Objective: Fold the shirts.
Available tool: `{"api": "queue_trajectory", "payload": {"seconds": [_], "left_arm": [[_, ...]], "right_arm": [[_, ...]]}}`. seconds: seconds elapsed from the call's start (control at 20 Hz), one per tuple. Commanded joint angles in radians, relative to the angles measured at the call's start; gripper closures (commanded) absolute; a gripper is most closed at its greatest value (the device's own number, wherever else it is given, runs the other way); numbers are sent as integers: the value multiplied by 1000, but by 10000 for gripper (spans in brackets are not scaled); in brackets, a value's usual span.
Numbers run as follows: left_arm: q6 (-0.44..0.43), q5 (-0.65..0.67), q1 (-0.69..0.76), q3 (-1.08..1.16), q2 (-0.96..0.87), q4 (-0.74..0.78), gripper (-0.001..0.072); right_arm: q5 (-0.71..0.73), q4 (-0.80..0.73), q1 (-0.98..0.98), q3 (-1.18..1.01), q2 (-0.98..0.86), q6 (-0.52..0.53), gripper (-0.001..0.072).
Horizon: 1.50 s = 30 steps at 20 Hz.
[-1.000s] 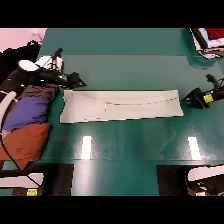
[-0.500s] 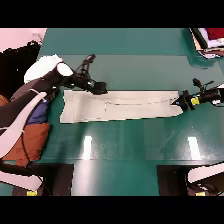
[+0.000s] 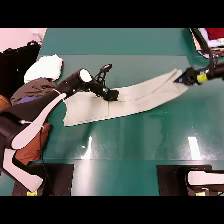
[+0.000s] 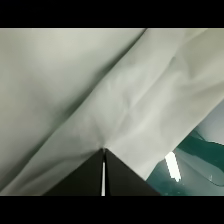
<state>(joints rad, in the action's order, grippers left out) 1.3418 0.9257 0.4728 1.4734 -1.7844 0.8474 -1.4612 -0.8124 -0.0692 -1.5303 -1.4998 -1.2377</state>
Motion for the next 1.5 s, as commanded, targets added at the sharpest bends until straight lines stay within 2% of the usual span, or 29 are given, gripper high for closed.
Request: {"api": "queue_trajectory", "payload": {"seconds": [0.0,0.35,0.55,0.7,0.85,1.0,1.1,1.15,1.25,1.3,1.45], "left_arm": [[22,-1,20,40,-53,-3,682],[21,-72,40,66,-62,-19,682],[20,-48,20,68,-55,-6,683],[21,2,-79,71,12,16,682],[20,51,-242,71,142,59,683],[19,89,-403,71,280,110,682],[20,101,-494,71,360,137,682],[20,108,-535,71,395,145,682],[20,116,-598,71,444,145,682],[20,117,-621,71,458,145,682],[19,156,-641,71,474,145,681]], "right_arm": [[-5,69,105,-119,61,-32,694],[50,115,344,-184,60,-45,693],[152,114,473,-183,60,-44,693],[243,114,560,-183,56,-32,693],[317,114,672,-183,9,-32,693],[425,114,814,-183,-84,27,686],[512,114,910,-184,-166,28,608],[550,115,953,-184,-208,43,604],[648,122,1017,-187,-270,64,370],[655,124,1035,-206,-297,74,343],[513,80,1016,-306,-336,72,346]]}}
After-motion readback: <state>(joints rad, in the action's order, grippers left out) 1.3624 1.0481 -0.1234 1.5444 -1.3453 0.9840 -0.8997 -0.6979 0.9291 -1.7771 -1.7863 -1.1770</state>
